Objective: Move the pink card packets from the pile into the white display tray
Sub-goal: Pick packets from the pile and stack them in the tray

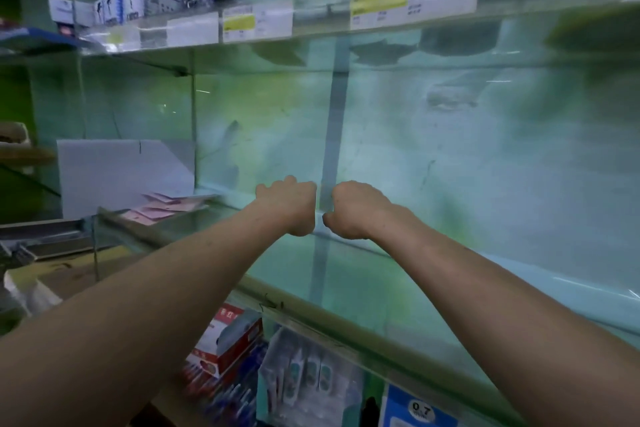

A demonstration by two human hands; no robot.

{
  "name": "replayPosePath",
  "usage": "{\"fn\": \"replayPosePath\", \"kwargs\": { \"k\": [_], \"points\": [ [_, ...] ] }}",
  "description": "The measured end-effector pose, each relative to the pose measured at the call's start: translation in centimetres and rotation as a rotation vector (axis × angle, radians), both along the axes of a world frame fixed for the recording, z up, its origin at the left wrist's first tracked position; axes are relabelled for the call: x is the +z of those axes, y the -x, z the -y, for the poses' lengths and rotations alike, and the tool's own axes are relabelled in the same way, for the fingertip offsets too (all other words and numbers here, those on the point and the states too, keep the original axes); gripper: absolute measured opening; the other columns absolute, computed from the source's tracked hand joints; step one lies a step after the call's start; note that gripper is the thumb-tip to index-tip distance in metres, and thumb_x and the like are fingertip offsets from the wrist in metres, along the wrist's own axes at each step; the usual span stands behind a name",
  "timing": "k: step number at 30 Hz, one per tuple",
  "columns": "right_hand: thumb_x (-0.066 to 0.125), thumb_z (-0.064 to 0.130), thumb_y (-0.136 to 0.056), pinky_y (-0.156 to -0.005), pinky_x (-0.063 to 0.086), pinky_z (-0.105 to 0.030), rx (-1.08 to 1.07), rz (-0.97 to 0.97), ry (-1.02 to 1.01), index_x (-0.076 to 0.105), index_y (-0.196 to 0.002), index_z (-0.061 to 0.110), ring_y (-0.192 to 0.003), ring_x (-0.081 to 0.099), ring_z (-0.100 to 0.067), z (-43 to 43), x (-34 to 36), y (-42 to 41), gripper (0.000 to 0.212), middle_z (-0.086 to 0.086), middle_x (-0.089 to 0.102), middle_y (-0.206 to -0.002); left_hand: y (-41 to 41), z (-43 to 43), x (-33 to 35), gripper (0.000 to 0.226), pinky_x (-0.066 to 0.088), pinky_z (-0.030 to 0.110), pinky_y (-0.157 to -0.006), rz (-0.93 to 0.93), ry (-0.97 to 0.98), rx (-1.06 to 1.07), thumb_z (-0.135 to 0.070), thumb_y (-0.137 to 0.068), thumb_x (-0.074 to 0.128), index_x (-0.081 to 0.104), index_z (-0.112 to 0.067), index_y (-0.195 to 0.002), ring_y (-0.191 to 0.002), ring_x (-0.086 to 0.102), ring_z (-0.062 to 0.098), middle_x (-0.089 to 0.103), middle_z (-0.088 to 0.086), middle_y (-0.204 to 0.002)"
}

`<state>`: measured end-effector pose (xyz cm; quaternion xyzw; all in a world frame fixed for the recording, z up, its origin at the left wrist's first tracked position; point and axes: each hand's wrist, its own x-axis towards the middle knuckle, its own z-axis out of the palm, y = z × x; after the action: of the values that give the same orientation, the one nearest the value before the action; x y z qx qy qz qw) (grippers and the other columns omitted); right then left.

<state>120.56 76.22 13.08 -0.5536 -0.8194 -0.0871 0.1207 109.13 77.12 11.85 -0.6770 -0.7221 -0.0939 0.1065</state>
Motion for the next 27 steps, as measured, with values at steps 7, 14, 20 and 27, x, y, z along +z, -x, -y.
{"fn": "replayPosePath", "kwargs": {
  "k": [7,14,20,27],
  "points": [
    [0.05,0.021,-0.092,-0.06,0.035,-0.028,-0.053,0.027,0.018,0.043,-0.078,0.011,-0.08,0.048,-0.025,-3.1,-1.0,4.6,0.019,-0.003,0.045,-0.081,4.6,-3.5,-0.8,0.053,0.032,0.042,-0.098,-0.011,0.014,-0.012,-0.025,-0.089,0.057,0.036,-0.022,-0.137,-0.121,0.045,0.029,0.04,0.008,-0.13],
    [0.05,0.018,-0.091,-0.067,0.033,-0.029,-0.163,-0.011,0.026,0.034,-0.069,0.012,-0.083,0.044,-0.027,-3.9,-1.3,10.5,0.028,-0.004,0.043,-0.082,11.2,-5.3,-0.8,0.056,0.034,0.041,-0.095,-0.062,0.012,-0.128,-0.028,-0.088,0.058,0.035,-0.023,-0.139,-0.119,0.046,0.029,0.041,0.008,-0.13],
    [0.05,0.021,-0.092,-0.066,0.034,-0.028,-0.215,-0.01,0.038,0.035,-0.067,0.014,-0.081,0.046,-0.027,-4.4,-1.5,16.8,0.03,-0.005,0.048,-0.08,17.8,-6.5,0.1,0.055,0.034,0.041,-0.094,-0.07,0.009,-0.183,-0.024,-0.087,0.057,0.036,-0.023,-0.139,-0.119,0.046,0.03,0.04,0.008,-0.132],
    [0.048,0.02,-0.093,-0.069,0.037,-0.03,-0.229,-0.009,0.06,0.043,-0.088,0.011,-0.084,0.046,-0.026,-5.0,-2.0,21.3,0.012,-0.01,0.058,-0.109,23.8,-7.8,0.1,0.06,0.038,0.042,-0.097,-0.072,0.041,-0.201,-0.025,-0.088,0.057,0.032,-0.024,-0.142,-0.12,0.047,0.031,0.039,0.01,-0.136]
  ]
}}
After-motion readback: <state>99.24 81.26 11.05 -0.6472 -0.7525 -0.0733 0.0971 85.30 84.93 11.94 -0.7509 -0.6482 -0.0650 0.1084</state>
